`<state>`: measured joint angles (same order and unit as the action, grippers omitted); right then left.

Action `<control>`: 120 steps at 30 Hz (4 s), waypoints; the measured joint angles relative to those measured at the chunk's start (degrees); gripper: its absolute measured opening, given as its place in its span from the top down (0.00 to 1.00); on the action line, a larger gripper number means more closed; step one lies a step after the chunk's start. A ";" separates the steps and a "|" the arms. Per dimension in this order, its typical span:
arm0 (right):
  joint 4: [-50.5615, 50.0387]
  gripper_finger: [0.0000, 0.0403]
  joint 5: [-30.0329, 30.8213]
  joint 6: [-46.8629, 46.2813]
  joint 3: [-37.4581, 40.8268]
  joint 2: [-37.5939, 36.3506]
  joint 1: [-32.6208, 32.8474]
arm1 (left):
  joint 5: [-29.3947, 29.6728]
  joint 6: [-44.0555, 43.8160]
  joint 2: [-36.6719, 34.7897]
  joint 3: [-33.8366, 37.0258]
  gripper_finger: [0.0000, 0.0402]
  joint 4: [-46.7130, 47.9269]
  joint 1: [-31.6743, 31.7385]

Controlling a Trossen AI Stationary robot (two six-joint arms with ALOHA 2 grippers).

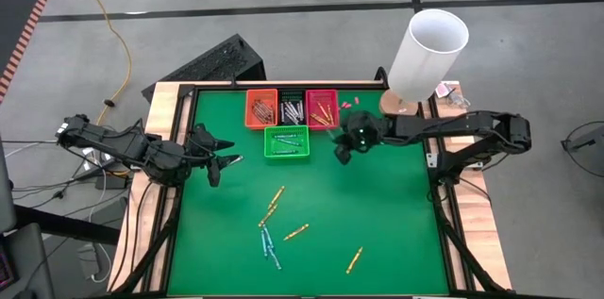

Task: Sort crayons
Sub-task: Put a blue crayon in the green basket, then put a yellow crayon in the red basket

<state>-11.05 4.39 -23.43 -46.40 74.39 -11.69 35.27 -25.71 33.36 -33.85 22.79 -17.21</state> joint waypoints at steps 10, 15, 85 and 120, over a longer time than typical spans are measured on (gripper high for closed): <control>26.03 1.00 2.18 4.59 -0.08 4.70 1.21 | 2.02 0.39 0.00 0.00 0.51 -0.22 0.00; 34.48 0.99 2.12 5.35 -0.06 12.55 1.04 | 2.96 0.44 0.00 0.00 0.51 -0.43 0.00; -20.50 0.68 -5.33 -5.57 -25.33 23.45 47.21 | 1.46 -2.60 7.54 -0.02 0.51 0.12 0.00; -24.95 0.68 -5.95 1.08 -25.30 32.13 52.04 | 1.62 -4.07 8.63 -0.02 0.51 -0.25 0.00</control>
<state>-36.01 -1.56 -22.35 -71.70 106.52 40.35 36.88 -29.78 42.00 -33.87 22.54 -17.21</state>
